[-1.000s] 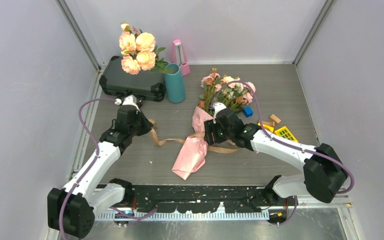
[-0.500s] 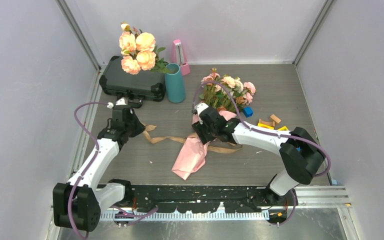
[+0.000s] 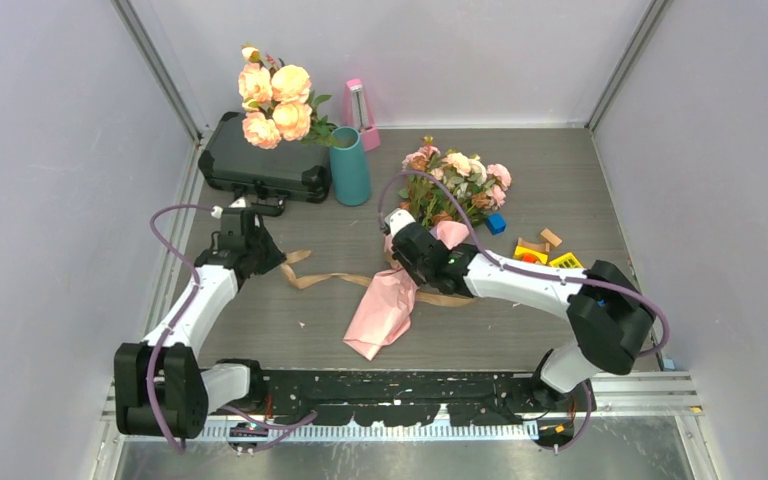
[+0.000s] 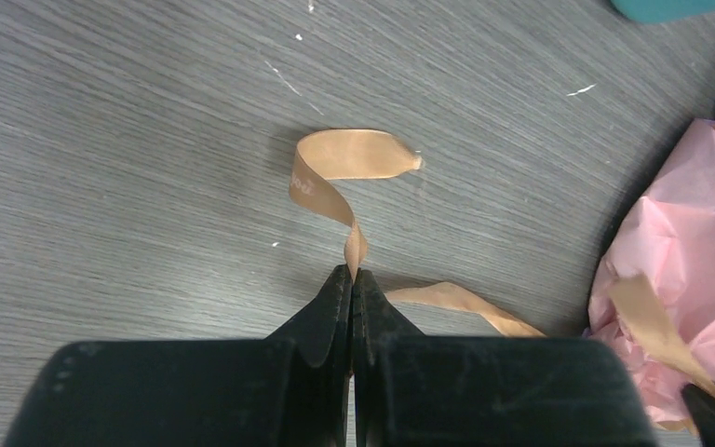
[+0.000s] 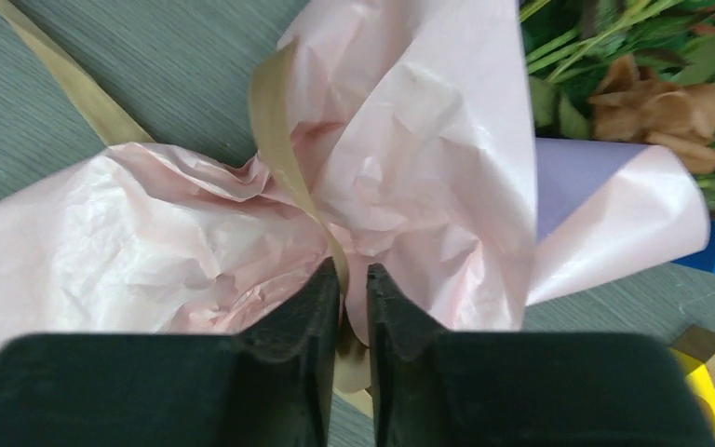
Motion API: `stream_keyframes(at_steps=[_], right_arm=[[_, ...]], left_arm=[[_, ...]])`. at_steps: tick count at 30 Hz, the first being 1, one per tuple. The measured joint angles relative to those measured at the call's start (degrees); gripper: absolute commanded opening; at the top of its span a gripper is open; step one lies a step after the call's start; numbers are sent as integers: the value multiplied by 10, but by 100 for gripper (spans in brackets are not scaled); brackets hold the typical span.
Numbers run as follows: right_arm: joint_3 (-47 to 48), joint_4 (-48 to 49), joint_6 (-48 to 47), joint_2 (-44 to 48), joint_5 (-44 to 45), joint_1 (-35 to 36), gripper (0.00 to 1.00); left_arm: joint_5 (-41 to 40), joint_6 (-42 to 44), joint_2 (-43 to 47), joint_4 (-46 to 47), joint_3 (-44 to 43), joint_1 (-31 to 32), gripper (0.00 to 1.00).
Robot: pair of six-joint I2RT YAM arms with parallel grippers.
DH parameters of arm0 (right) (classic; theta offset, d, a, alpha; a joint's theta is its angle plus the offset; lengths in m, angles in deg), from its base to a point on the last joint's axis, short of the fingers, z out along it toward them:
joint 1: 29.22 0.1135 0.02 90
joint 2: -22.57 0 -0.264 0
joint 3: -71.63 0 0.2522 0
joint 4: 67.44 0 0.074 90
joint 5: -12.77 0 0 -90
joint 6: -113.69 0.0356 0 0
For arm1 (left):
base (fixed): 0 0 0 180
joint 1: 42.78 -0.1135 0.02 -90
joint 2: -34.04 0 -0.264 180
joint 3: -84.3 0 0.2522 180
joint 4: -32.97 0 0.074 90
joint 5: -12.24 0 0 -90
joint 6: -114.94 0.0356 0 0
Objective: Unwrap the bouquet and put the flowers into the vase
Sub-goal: Untie the ribbon from the wrapping paper.
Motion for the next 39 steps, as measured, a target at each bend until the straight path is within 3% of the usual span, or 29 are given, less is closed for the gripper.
stream_keyframes(at_steps=[5,15,23,32,39], right_arm=[[-12,-4,13,68,8,3,1],[-50,-28,56,217,43,-25,0],[-66,-79,103,301,78,-177,0],[-64,-135,188,311,139,-339,0],[-52,-137,222,315,120,-511,0]], left_arm=[[6,12,-35,0,-1,-9,0],[26,25,-76,9,-12,-27,0],[57,23,-78,15,-12,-46,0],[65,21,-68,14,-12,-48,0],[65,23,-55,-1,-16,-66,3]])
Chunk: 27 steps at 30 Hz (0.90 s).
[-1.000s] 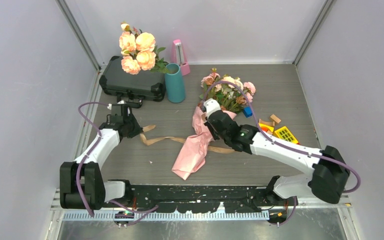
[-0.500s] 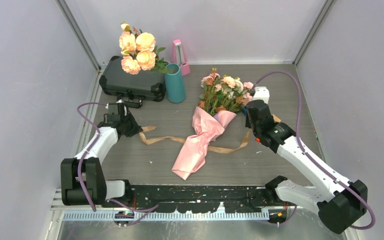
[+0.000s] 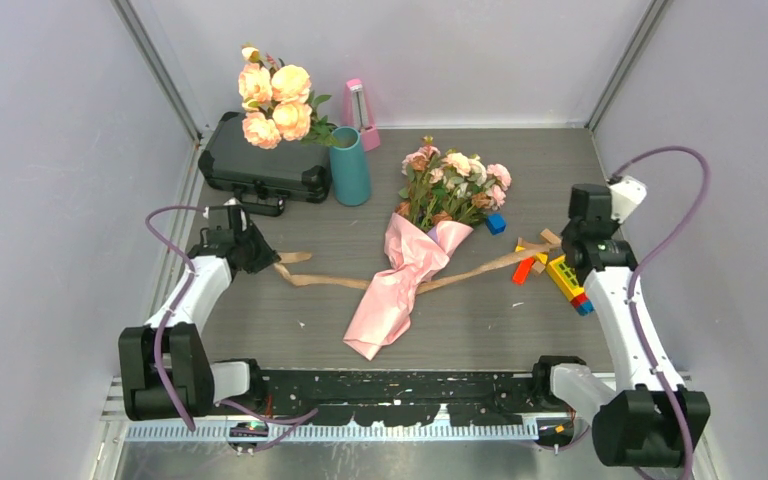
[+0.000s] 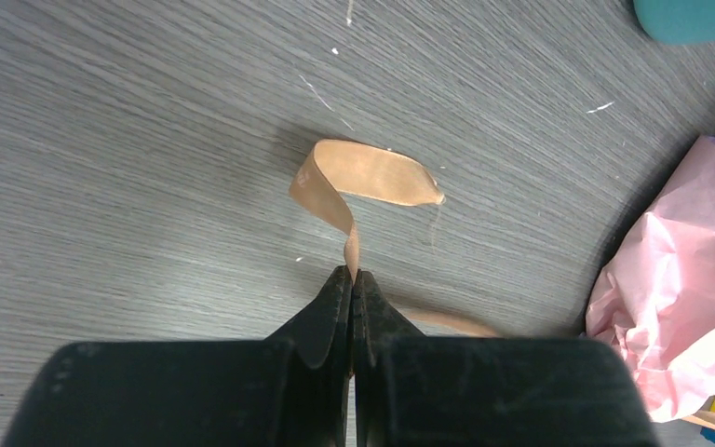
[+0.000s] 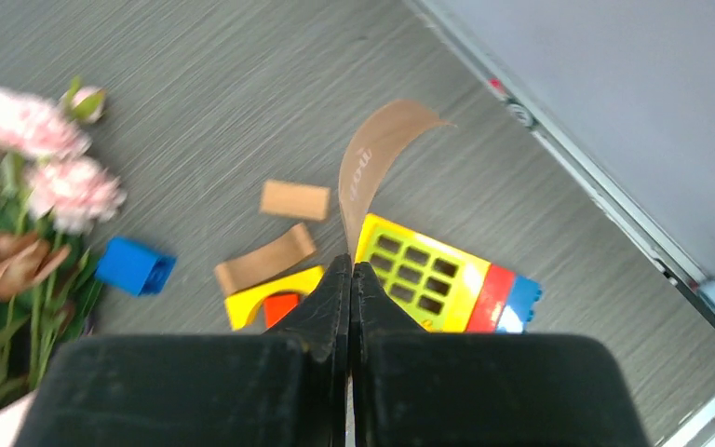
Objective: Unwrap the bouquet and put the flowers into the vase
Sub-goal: Untie the ribbon from the wrapping paper.
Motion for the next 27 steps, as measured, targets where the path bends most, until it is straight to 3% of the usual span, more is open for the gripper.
stream_keyframes(at_steps=[3,5,8,10,12,15,22,27], right_arm=[[0,2,12,-7,-18,-74,2],[-3,3,20,-17,-33,-118,13],[-13,4,31,-31,-58,-162,62],[-19,4,36,-36,-72,-179,77],[-22,3,37,-36,-85,-184,82],[-22,4,41,-36,-104,-184,87],[-23,2,40,-11,-162,-184,90],[-23,0,38,15,-243,-183,90]], left_arm=[[-2,0,0,-2,-1,-9,15],[-3,1,0,-4,-1,-13,32],[-4,2,0,-10,-1,-15,59],[-4,3,3,-15,-1,-15,75],[-5,4,10,-22,-1,-15,88],[-6,3,33,-32,-1,-15,98],[-17,15,104,-56,-1,-2,100],[-53,33,132,-71,-1,116,98]])
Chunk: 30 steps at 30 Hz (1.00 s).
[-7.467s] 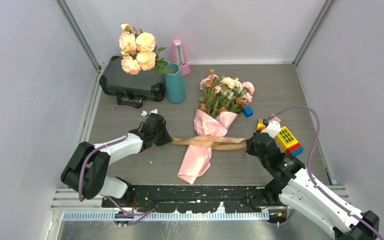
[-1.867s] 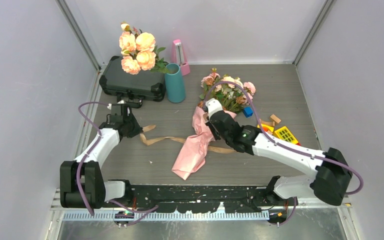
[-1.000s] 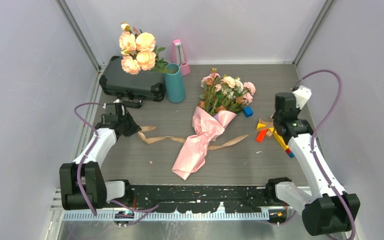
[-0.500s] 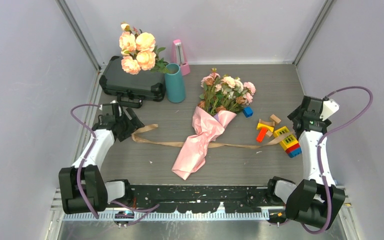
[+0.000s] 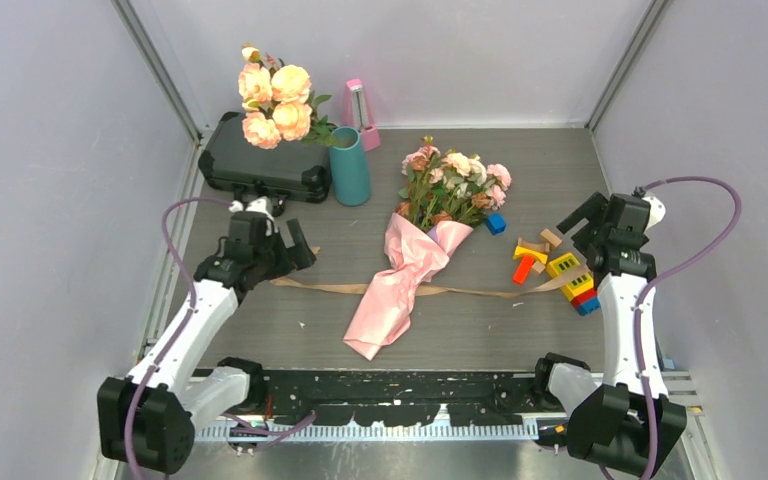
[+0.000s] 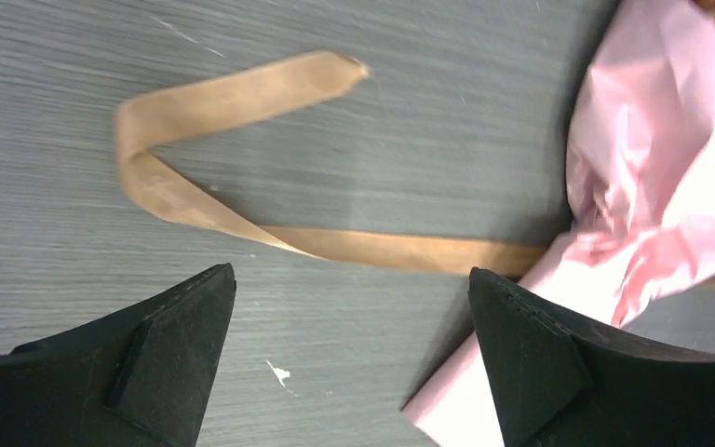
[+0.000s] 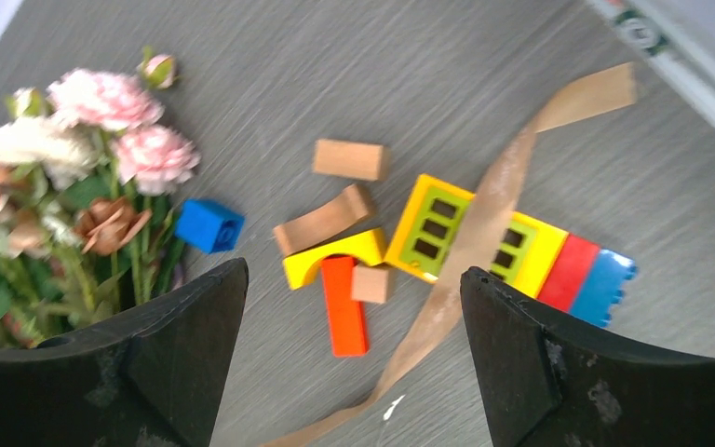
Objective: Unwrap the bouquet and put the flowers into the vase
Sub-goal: Untie the ribbon from the wrapping paper, then unfold the wrapping paper at the center of the board.
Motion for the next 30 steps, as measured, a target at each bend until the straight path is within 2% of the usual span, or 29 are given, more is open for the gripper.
stream_keyframes(at_steps=[5,9,15,20,24,30], right_arm=[[0,-3,0,0,-102,26,89],[0,-7,4,-1,-169,82,87],[-35,3,25,24,-214,185,84],[-67,0,38,53,-222,201,84],[-75,-2,41,64,-223,202,84],[-88,-2,49,64,-226,202,84]], left_arm=[[-38,12,12,-16,0,116,95],[-56,19,44,-23,1,204,93],[-73,32,114,-3,28,388,88],[-90,60,103,13,34,534,82],[-101,86,11,27,11,622,74],[-138,128,-207,35,-83,704,65]])
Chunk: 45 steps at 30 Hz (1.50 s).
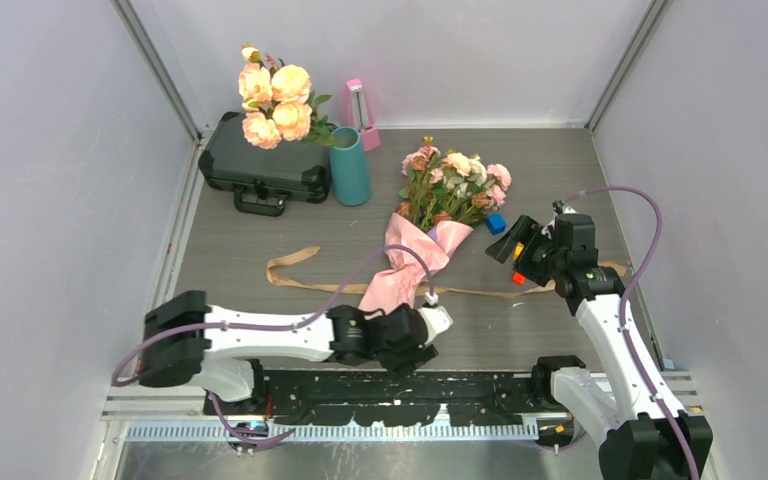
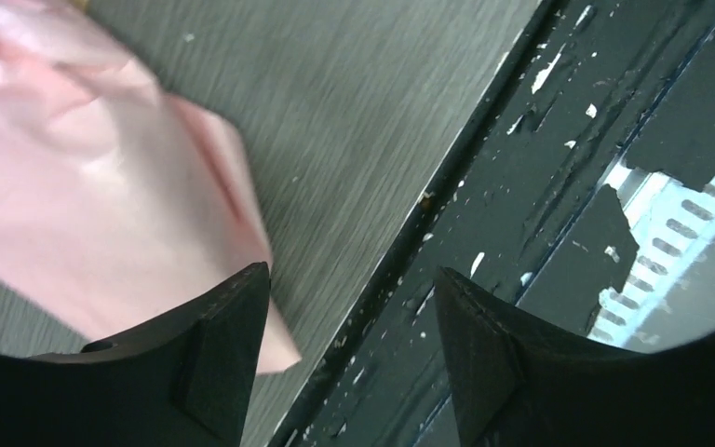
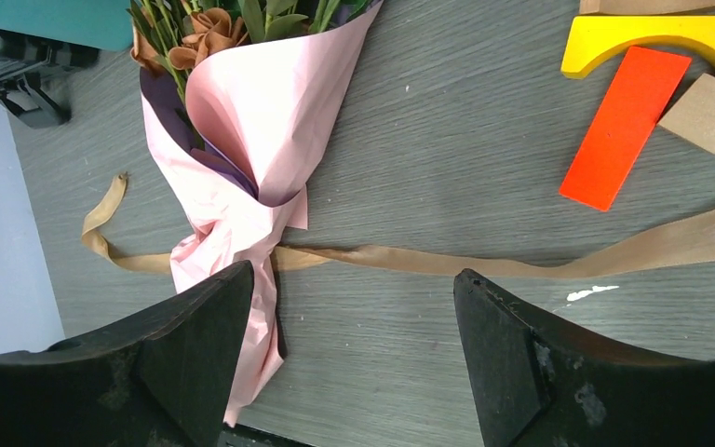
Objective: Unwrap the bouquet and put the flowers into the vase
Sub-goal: Unfold the wrapping paper at the center of the board.
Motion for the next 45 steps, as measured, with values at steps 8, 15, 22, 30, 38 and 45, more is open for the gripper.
stream_keyframes(at_steps=[8,15,22,30,38,45], right_arm=[[-2,0,0,1,-5,0,84],[-7,3,-1,13,-17,0,84],[-7,-2,-3,27,-22,0,85],[-6,-13,-5,42,-22,0,85],[-6,-32,-12,61,-21,0,84],[-6,-42,-17,62,-21,0,85]], left_arm=[[-33,37,-119,16,-54,28,60],[-73,65,-162,12,-77,29,55],[-94,70,-180,13,-78,26,51],[-96,68,-179,27,-57,21,42],[-100,69,-184,28,-61,17,39],[-125,70,-196,16,-78,16,37]])
